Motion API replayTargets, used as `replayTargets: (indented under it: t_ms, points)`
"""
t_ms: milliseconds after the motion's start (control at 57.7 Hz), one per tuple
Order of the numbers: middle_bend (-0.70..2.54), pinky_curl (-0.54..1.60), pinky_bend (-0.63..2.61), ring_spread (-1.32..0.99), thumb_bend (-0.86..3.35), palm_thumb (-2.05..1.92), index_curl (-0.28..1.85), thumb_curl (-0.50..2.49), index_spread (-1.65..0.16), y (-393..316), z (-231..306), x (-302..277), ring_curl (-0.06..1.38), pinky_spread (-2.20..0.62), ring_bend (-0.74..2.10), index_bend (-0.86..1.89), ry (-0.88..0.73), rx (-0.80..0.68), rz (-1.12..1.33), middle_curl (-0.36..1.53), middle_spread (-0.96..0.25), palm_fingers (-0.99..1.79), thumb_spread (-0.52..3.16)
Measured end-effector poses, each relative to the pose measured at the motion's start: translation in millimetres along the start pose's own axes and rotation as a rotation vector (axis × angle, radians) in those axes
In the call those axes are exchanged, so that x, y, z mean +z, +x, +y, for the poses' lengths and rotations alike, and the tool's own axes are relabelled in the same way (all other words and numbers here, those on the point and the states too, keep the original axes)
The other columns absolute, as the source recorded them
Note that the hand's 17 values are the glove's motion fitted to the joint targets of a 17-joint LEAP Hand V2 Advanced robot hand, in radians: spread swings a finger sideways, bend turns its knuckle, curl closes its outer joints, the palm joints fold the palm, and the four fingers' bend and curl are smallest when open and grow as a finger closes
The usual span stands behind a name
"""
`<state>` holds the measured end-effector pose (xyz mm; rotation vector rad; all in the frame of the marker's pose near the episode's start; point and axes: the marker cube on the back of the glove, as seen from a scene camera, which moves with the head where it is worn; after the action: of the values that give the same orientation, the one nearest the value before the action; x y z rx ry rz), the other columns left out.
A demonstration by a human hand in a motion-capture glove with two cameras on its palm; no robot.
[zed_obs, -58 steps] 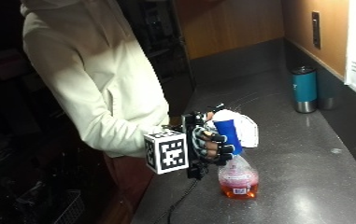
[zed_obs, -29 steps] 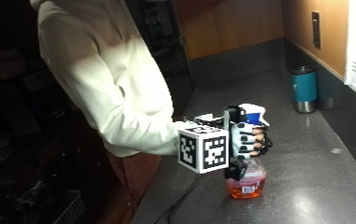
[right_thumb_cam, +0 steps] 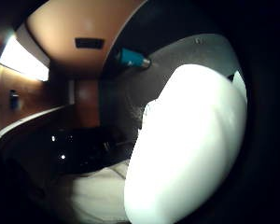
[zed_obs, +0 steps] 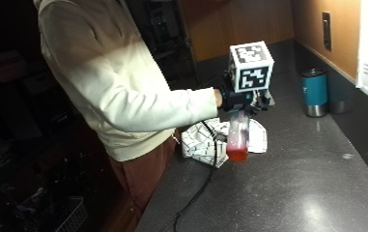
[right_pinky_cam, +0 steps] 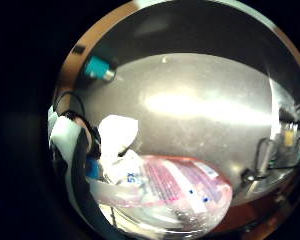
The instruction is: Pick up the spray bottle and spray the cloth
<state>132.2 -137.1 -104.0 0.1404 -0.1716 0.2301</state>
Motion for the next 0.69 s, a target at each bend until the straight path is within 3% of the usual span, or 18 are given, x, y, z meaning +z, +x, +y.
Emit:
replayTargets:
  t_ms: [312,694]
  points:
    - [0.62,0.38,0.32,-0.18,-0.03,1.03,0.54,0.71,-0.19,-90,5,28,0.48,-0.22,0.67,0.42,-0.265,-0.158,0.484,0.53,-0.16,1.39,0.01]
    - [0.63,0.39,0.34,-0.19,-0.03,1.03,0.55,0.72,-0.19,-89,14,96,0.48,-0.22,0.69,0.43,-0.317,-0.065,0.493,0.53,-0.16,1.38,0.0]
